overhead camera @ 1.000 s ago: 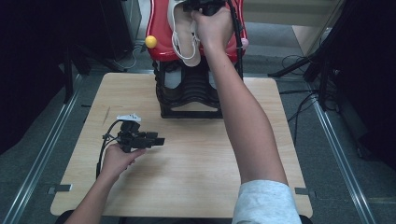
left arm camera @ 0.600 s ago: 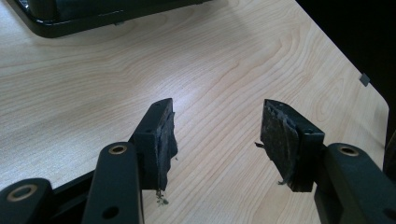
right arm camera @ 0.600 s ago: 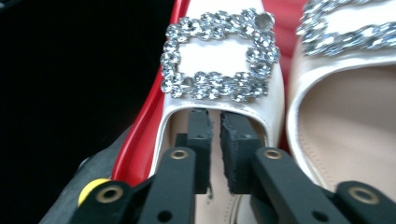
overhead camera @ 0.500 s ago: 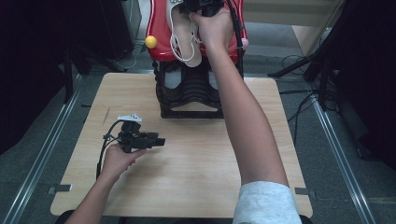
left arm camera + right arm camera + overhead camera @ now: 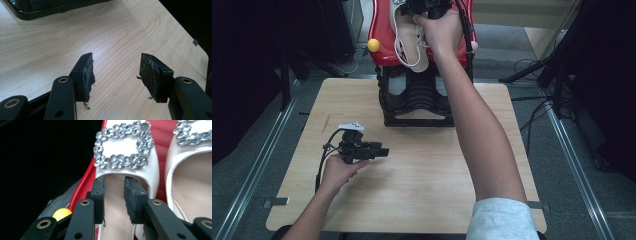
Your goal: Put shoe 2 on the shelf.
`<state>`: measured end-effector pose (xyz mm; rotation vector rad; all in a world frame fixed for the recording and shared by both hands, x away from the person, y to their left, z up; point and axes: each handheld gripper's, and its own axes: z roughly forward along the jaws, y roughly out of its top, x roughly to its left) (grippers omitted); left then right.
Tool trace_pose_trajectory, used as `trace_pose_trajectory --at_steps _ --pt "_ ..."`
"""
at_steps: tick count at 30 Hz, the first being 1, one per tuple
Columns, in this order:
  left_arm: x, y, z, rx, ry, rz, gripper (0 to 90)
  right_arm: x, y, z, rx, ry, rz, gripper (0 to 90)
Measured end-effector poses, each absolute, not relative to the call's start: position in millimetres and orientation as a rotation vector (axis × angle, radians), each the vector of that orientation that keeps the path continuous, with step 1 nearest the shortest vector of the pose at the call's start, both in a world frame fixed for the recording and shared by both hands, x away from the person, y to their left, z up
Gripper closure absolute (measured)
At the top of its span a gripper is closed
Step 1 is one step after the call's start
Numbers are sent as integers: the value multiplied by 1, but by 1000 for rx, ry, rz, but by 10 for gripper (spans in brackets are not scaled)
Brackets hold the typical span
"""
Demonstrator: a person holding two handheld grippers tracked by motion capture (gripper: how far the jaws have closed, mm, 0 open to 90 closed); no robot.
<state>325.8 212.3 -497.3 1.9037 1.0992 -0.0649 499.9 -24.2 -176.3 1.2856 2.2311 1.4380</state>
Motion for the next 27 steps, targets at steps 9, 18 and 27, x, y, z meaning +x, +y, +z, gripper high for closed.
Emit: trace_pose_trajectory --at_steps 9,18,27 --pt "326 212 -497 1903 1098 -65 449 493 -12 -183 1251 2293 1451 648" --pt "326 213 -497 1903 1096 -63 449 496 3 -193 1256 2331 1351 726" --pt "326 215 -497 1906 1094 -67 449 496 0 -188 1289 2350 1328 892"
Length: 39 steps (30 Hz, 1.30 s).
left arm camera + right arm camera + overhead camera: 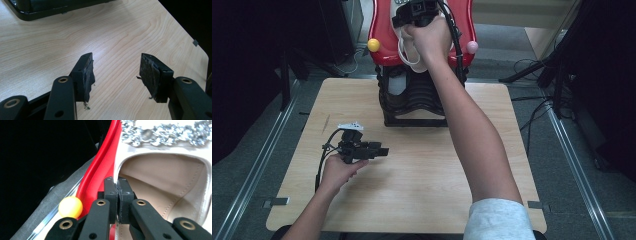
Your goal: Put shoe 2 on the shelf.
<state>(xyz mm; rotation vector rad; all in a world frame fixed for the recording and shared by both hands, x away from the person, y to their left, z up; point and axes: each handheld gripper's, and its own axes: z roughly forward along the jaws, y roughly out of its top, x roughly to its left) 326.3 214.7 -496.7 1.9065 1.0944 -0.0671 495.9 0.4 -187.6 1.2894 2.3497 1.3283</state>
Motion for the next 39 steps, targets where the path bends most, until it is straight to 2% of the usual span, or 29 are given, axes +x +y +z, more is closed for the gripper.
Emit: trace_pose_trajectory --at_steps 7,28,39 --pt "326 212 -497 1905 1101 -64 449 489 -5 -169 1332 2380 1318 894" --pt "325 212 -497 1916 1097 -62 449 479 -14 -155 1294 2523 1551 895" --pt "326 212 -498 1914 1098 -66 449 495 -34 -131 1346 2346 1566 894"
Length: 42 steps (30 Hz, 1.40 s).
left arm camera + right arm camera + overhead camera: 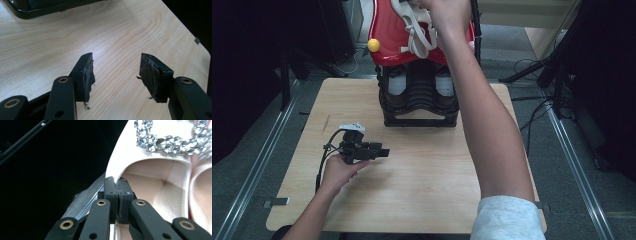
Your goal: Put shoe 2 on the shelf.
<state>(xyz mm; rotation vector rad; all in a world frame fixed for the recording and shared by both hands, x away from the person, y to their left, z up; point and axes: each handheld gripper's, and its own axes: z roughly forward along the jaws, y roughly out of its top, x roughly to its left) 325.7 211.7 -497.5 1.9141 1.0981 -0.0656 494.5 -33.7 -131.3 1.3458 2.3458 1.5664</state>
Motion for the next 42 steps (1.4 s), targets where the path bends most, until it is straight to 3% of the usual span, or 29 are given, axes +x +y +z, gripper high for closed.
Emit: trace_pose_trajectory --at_steps 15,23,42 --pt "325 215 -496 1905 1096 -61 449 522 1 -163 1363 2283 1478 857" --pt "324 214 -497 1908 1099 -61 449 521 1 -164 1345 2262 1485 670" --pt "324 211 -497 1931 1093 -55 449 499 -37 -151 1274 2249 1531 638"
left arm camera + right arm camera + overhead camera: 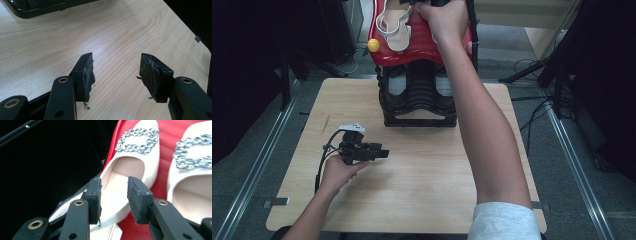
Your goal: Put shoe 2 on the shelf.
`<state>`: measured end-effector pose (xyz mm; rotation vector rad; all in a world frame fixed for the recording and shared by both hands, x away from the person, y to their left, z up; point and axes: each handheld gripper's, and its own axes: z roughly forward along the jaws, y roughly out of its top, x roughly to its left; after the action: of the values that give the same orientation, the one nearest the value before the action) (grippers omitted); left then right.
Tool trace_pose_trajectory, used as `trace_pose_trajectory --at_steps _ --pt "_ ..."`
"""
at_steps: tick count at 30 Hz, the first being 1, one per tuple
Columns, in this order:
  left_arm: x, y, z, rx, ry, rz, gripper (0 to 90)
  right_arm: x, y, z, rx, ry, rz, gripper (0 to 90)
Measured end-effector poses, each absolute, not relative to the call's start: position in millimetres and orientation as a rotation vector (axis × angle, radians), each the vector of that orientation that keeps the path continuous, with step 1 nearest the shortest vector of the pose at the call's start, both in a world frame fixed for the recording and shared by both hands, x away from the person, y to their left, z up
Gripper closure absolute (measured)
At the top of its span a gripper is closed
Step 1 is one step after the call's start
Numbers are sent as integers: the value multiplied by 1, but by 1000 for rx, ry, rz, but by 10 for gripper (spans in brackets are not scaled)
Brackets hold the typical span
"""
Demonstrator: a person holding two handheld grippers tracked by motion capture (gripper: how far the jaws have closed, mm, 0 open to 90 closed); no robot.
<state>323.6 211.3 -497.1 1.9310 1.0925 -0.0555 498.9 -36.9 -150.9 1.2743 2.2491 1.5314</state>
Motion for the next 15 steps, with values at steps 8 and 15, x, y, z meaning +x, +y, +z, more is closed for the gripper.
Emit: trace_pose_trajectory --at_steps 8,15 --pt "324 212 -498 1936 1095 -48 449 490 -68 -151 1259 2218 1559 611" --pt "324 212 -498 1940 1091 -46 449 485 -99 -154 1272 2188 1563 611"
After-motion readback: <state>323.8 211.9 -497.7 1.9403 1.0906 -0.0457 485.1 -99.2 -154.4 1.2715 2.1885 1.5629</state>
